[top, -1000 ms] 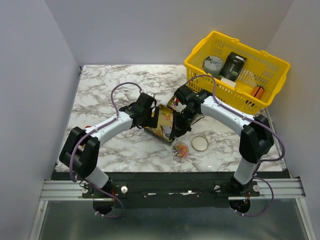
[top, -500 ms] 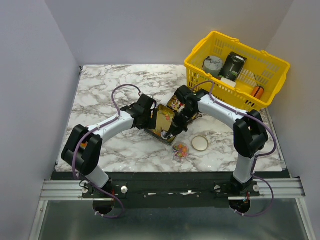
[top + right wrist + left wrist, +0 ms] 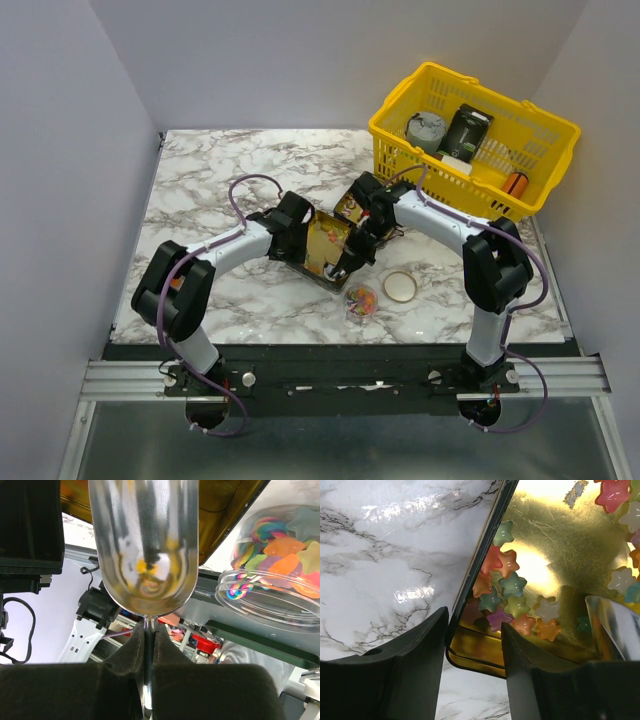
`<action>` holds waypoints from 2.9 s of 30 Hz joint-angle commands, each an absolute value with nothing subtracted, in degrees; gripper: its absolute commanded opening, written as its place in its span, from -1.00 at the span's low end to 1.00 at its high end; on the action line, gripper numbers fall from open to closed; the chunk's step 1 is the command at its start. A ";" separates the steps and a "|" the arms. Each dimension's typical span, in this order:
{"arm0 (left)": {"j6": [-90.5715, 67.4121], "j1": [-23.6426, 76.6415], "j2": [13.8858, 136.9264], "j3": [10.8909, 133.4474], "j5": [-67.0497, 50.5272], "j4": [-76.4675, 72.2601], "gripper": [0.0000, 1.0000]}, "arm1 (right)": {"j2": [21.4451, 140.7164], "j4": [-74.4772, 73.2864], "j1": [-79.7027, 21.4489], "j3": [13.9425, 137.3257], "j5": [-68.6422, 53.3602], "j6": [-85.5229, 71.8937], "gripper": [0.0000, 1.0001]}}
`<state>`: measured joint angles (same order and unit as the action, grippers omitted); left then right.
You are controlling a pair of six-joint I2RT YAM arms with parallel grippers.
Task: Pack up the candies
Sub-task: Scoop the fake candies from the storage box.
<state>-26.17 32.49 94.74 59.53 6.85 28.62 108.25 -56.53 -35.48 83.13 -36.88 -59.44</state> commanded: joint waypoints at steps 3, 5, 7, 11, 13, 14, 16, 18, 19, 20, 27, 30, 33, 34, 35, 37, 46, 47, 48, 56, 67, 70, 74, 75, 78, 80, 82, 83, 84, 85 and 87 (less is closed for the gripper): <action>-25.84 32.17 96.06 59.77 4.49 29.53 0.00 | 110.21 -57.92 -34.02 81.65 -34.02 -58.71 -0.99; -25.49 32.17 96.06 59.85 3.87 29.44 -0.11 | 110.48 -57.92 -33.66 81.39 -33.75 -58.62 -0.99; -25.14 32.17 96.24 59.94 3.52 29.27 -0.21 | 110.92 -57.92 -33.40 81.39 -32.87 -58.45 -0.99; -24.96 32.17 96.42 59.94 2.81 29.18 -0.33 | 112.06 -57.92 -33.05 81.65 -31.64 -58.97 -0.99; -24.96 32.17 96.33 59.94 2.81 29.18 -0.35 | 112.50 -57.83 -32.87 81.65 -30.76 -59.41 -0.99; -24.96 32.17 96.42 59.94 2.73 29.18 -0.36 | 112.67 -57.83 -32.87 81.74 -30.41 -59.76 -0.99; -24.96 32.17 96.42 59.94 2.72 29.09 -0.44 | 113.12 -57.75 -32.70 81.48 -29.71 -60.55 -0.99; -25.05 32.17 96.42 59.94 2.46 29.00 -0.50 | 113.29 -57.66 -32.61 81.04 -28.66 -61.87 -0.99; -25.14 32.17 96.42 60.03 2.46 29.00 -0.55 | 113.03 -57.66 -32.61 80.77 -28.04 -62.57 -0.99; -25.05 32.17 96.68 60.03 2.46 29.00 -0.56 | 112.85 -57.48 -32.43 80.51 -27.52 -63.27 -0.99; -25.14 32.17 97.29 60.56 2.28 29.00 -0.75 | 112.59 -57.66 -32.17 80.42 -24.44 -69.52 -0.99; -25.05 32.17 97.56 60.82 2.29 29.00 -0.88 | 112.33 -57.74 -32.08 80.42 -22.95 -71.80 -0.99; -25.05 32.17 97.65 61.17 2.28 29.18 -1.00 | 112.32 -57.74 -32.17 80.25 -21.54 -73.21 -0.99; -25.05 32.17 97.65 61.26 2.29 29.09 -1.00 | 112.50 -57.74 -32.17 80.07 -21.27 -73.56 -0.99; -25.14 32.17 97.65 61.35 2.29 29.18 -1.00 | 112.59 -57.74 -32.08 79.37 -21.10 -73.91 -0.99; -25.14 32.17 97.82 61.61 2.29 29.18 -1.00 | 112.94 -56.96 -32.17 78.14 -20.92 -75.67 -0.99; -25.31 32.17 97.91 61.44 2.46 29.18 -1.00 | 111.27 -51.59 -32.17 73.48 -19.87 -85.77 -0.99; -25.31 32.17 97.82 61.44 2.63 29.18 -1.00 | 110.40 -51.33 -32.17 73.39 -19.52 -86.30 -0.99; -25.31 32.17 97.82 61.44 2.55 29.18 -1.00 | 110.13 -50.72 -32.17 73.39 -19.25 -87.27 -0.99; -25.14 32.17 97.56 61.35 2.73 29.18 -1.00 | 111.80 -51.06 -32.17 76.81 -16.44 -82.80 -0.99; -24.17 32.17 97.65 61.35 0.97 28.39 -1.00 | 115.22 -53.00 -32.52 79.80 -8.19 -68.13 -0.99; -23.91 32.17 97.65 61.44 0.88 28.30 -1.00 | 115.75 -54.13 -32.69 80.33 -5.47 -63.47 -0.99; -24.17 32.17 98.00 61.44 0.26 27.95 -1.00 | 116.45 -56.60 -32.70 80.68 -2.03 -61.88 -0.99; -24.34 32.17 98.00 61.44 0.26 28.04 -1.00 | 117.06 -57.04 -32.70 80.94 -1.41 -61.61 -0.99; -24.35 32.17 98.09 61.52 0.26 28.30 -1.00 | 119.17 -58.35 -32.78 82.79 -0.35 -60.21 -0.99; -24.35 32.17 98.17 61.70 0.26 28.39 -1.00 | 119.97 -59.15 -33.31 83.93 3.42 -59.24 -0.99; -24.35 32.17 98.26 62.14 0.35 28.56 -1.00 | 120.15 -59.24 -33.92 84.46 6.05 -57.49 -0.99; -24.43 32.17 98.35 62.23 0.26 28.65 -1.00 | 120.23 -59.24 -33.93 84.46 6.76 -57.05 -0.99; -24.52 32.17 98.44 62.40 0.26 28.74 -1.00 | 120.15 -59.06 -34.10 84.38 7.29 -56.00 -0.99; -24.52 32.17 98.52 62.84 0.26 28.74 -1.00 | 120.15 -58.89 -34.28 84.20 7.82 -55.55 -0.99; -24.61 32.17 98.88 63.28 0.26 29.00 -1.00 | 119.97 -58.28 -34.54 83.94 8.35 -54.32 -0.99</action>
